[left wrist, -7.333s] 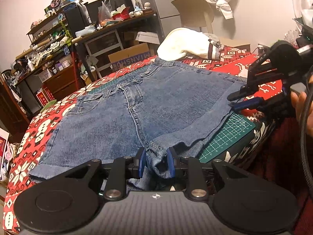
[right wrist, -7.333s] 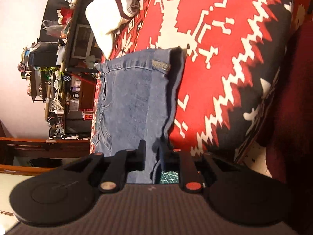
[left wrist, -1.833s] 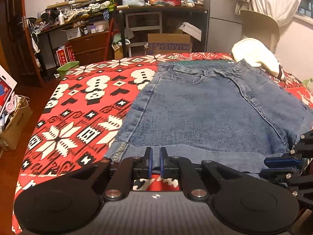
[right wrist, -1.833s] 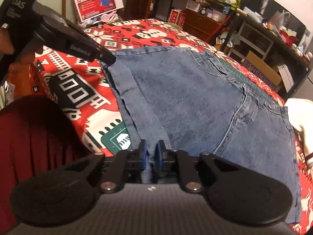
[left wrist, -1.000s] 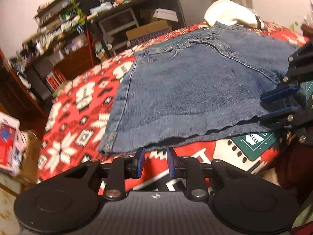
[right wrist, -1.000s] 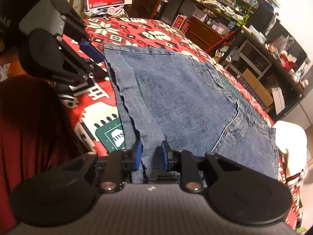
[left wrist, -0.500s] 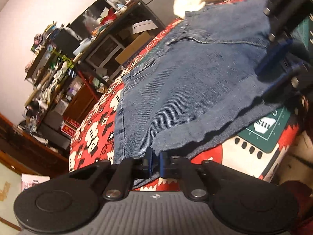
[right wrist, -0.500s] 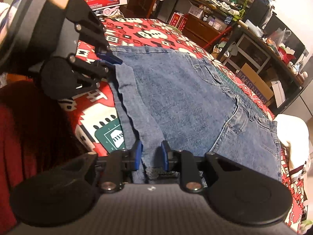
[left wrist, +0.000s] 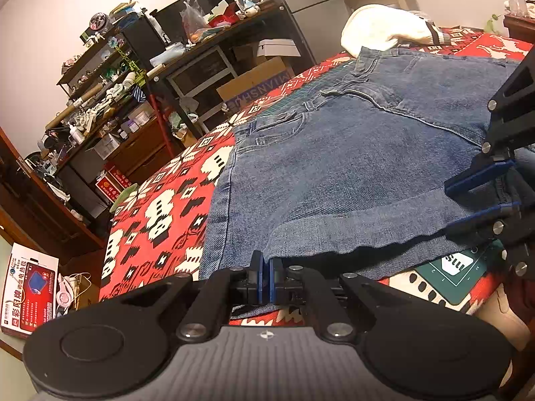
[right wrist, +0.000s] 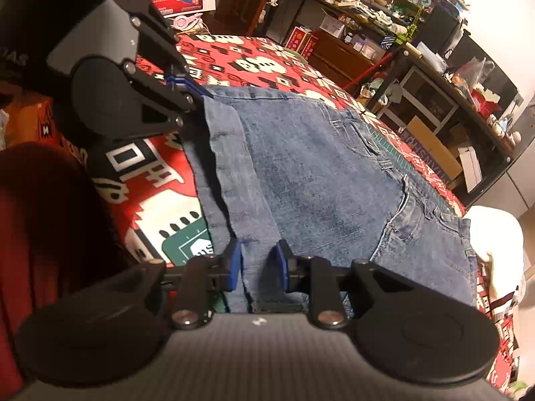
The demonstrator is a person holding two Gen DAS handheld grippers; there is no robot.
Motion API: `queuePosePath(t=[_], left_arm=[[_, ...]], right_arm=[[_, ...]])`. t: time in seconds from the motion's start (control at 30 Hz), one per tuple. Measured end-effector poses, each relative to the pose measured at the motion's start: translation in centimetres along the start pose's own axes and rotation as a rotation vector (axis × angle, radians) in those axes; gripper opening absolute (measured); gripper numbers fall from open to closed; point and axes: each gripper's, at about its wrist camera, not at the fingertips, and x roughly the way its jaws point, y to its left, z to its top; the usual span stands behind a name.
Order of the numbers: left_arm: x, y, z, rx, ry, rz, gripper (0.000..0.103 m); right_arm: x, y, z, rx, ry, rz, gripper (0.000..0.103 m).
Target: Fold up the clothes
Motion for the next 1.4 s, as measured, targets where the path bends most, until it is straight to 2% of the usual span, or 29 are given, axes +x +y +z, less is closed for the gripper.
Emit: queuePosePath(t=[0.33, 0.47, 0.67, 0.73, 0.8, 1.03, 1.2, 1.33, 1.4], left_arm=[[-0.3, 0.8, 0.3, -0.076, 0.0, -0.02, 0.004], [-0.3, 0.7, 0.1, -0.065, 0.002, -0.018, 0.004], [-0.2, 0.4, -0.2, -0.042, 0.008, -0.019, 0.004], [0.0, 0.2, -0.4, -0.033, 0.014, -0.018, 0.004], [0.2, 0.1, -0.6, -0.022, 0.021, -0.016, 0.004], [0.1, 0.5, -1.4, -0.018, 0.035, -0.013, 0.004], [0.6, -0.2, -2.1, 0.02, 0.062, -0.015, 0.004], [0.6, 0.1, -1.9, 0.013, 0.079, -0.016, 0.006], [0.5, 0.2, -1.9, 0.01, 0.088, -0.012, 0.008]], right_arm=[[0.9, 0.9, 0.4, -0.03, -0.008, -0.034, 0.027], [1.0, 1.5, 0.3, -0.072, -0.015, -0.067, 0.026], [0.2, 1.0, -0.1, -0.041, -0.026, -0.048, 0.025], [-0.1, 0.9, -0.2, -0.029, -0.03, -0.041, 0.005], [-0.4, 0.7, -0.4, -0.017, -0.034, -0.034, 0.002], [-1.8, -0.1, -0.1, 0.031, -0.047, 0.029, 0.002], [-0.7, 0.0, -0.9, 0.034, 0.003, 0.066, 0.003], [-0.8, -0.3, -1.1, 0.051, -0.001, 0.083, 0.01], [-1.0, -0.7, -1.1, 0.073, -0.006, 0.095, 0.009]])
